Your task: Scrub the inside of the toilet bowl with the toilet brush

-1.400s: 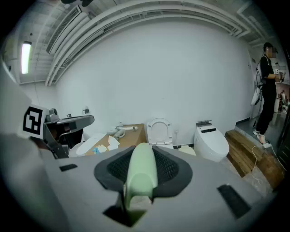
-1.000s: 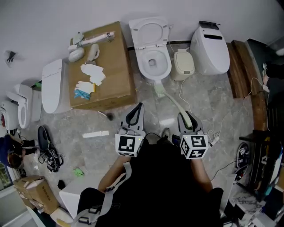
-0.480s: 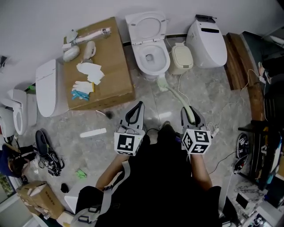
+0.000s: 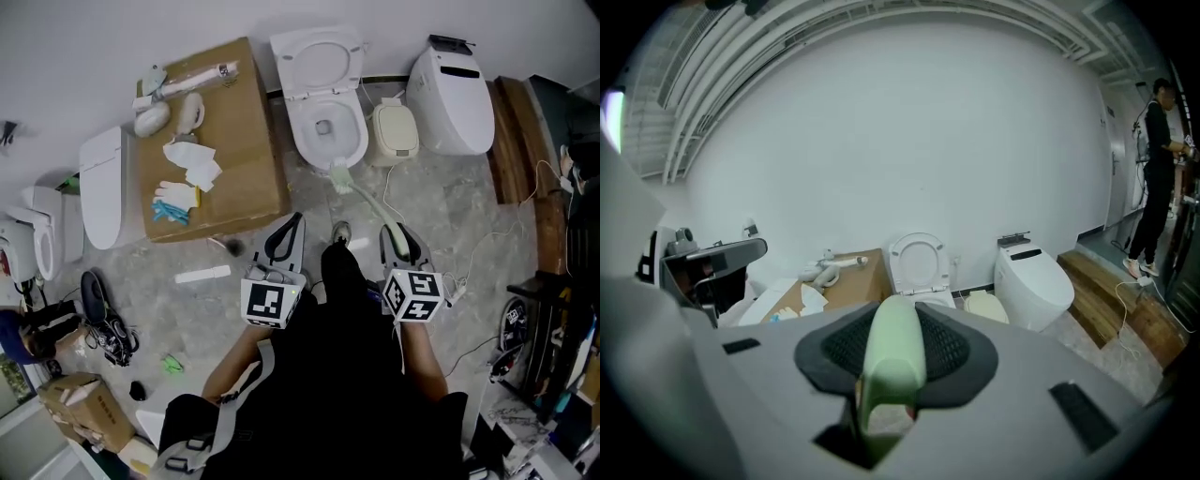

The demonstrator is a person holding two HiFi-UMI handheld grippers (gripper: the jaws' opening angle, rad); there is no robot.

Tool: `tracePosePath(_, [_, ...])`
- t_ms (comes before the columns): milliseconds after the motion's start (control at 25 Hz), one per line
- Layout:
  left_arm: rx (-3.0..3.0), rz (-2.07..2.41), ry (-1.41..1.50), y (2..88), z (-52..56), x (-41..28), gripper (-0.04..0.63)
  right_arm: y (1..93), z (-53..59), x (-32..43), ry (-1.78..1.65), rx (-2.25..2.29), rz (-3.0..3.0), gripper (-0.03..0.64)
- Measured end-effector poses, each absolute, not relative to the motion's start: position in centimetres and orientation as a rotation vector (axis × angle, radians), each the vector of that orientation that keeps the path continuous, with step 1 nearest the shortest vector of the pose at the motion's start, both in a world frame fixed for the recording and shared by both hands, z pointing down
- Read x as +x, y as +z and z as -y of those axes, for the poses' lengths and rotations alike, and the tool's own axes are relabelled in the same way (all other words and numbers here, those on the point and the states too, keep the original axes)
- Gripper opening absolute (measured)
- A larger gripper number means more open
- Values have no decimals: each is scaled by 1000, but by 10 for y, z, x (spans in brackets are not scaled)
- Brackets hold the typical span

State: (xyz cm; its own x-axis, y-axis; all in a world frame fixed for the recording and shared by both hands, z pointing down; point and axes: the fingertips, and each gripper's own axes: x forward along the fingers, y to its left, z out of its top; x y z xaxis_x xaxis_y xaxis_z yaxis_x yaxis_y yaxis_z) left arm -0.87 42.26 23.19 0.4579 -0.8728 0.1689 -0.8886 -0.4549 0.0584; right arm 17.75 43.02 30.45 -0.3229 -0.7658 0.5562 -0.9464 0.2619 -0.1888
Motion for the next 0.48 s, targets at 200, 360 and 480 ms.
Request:
tracePosePath(200, [2524, 1627, 201, 231, -363, 10, 8, 321, -362, 202, 733, 1508, 2184, 123])
tracePosePath(360, [2508, 1678, 228, 226, -329, 25, 8, 337, -313, 219, 745, 1453, 2192, 123])
tracePosePath(480, [2490, 1699, 237, 229, -309, 29, 8, 351, -279, 225, 769, 1450, 2180, 123])
